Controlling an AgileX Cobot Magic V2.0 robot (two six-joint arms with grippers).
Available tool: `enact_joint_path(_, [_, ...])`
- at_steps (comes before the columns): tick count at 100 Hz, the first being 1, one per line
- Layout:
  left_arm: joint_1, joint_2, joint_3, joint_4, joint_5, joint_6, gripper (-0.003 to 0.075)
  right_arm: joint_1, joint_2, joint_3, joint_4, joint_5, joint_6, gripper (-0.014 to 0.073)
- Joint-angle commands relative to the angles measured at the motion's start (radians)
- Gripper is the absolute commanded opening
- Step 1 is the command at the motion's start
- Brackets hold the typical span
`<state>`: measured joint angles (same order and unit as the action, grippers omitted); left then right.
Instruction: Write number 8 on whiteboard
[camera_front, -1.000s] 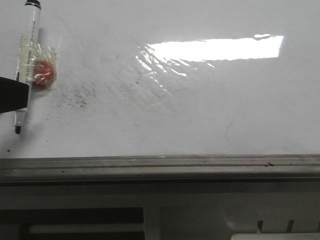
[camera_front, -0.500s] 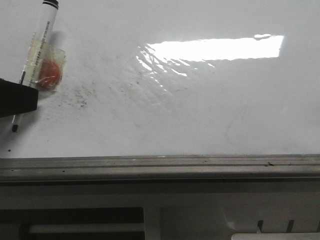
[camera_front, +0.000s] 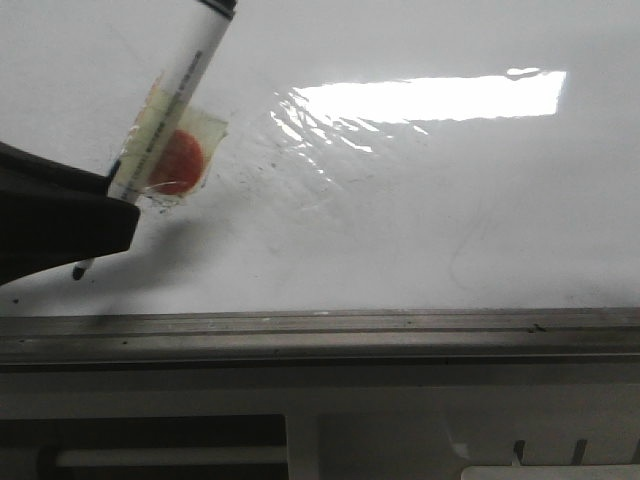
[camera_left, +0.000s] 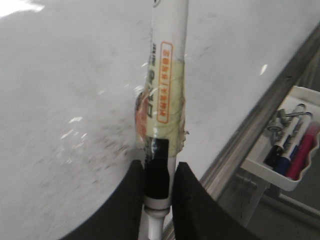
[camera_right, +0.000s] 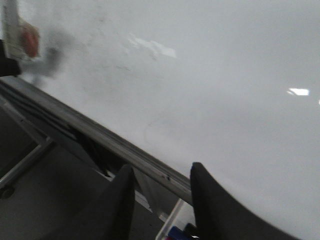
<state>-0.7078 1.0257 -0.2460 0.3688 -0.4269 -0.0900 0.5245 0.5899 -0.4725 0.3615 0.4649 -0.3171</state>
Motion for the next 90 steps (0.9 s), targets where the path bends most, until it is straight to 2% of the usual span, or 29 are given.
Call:
enact_joint_path(1, [-0.028, -0.005, -0.038, 0.075, -0.121, -0.004, -0.0020, 0.073, 0.055, -0.077, 0.022, -0.088, -0.030, 0.0260])
enact_joint_path(21, [-0.049, -0.005, -0.063, 0.171, -0.114, -0.004, -0.0020, 0.272, 0.196, -0.136, 0.022, -0.262, -0.030, 0.0260])
enact_joint_path(35, [-0.049, -0.005, -0.067, 0.183, -0.112, -0.004, -0.0020, 0.351, 0.301, -0.190, 0.022, -0.341, -0.030, 0.0260])
enact_joint_path(64, [-0.049, -0.005, -0.067, 0.202, -0.112, -0.004, -0.0020, 0.391, 0.467, -0.317, 0.059, -0.329, -0.030, 0.0260])
enact_joint_path(90, [-0.049, -0.005, -0.067, 0.220, -0.112, -0.004, -0.0020, 0.391, 0.544, -0.355, 0.079, -0.312, -0.030, 0.0253])
